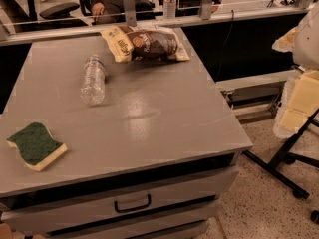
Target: Pick water bottle
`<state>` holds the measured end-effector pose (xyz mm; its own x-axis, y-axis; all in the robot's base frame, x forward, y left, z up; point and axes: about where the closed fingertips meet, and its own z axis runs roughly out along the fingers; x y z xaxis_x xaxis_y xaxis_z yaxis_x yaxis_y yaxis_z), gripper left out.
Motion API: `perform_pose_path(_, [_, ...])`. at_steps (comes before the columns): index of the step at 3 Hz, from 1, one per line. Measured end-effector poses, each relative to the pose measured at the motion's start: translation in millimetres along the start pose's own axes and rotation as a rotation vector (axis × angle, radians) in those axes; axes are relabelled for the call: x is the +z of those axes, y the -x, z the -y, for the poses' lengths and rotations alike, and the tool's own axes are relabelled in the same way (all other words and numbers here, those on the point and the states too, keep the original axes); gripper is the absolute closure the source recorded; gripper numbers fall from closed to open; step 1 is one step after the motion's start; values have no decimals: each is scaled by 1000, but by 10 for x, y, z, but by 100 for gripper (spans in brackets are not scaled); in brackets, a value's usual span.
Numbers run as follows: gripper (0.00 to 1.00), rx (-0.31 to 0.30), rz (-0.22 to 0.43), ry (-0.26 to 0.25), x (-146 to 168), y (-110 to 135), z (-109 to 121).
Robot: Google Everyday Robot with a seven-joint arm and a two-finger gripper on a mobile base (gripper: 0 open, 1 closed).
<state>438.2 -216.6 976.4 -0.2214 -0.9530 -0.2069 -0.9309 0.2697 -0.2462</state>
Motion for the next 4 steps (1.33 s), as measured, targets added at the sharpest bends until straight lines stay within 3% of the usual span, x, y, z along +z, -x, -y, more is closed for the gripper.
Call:
perform_pose_path(1, [0, 0, 0, 0, 0, 0, 0])
perform_pose_path(2, [0, -90, 9, -12, -59, 161, 7])
perform_pose_path(4, [0, -537, 40, -39, -234, 1087, -7])
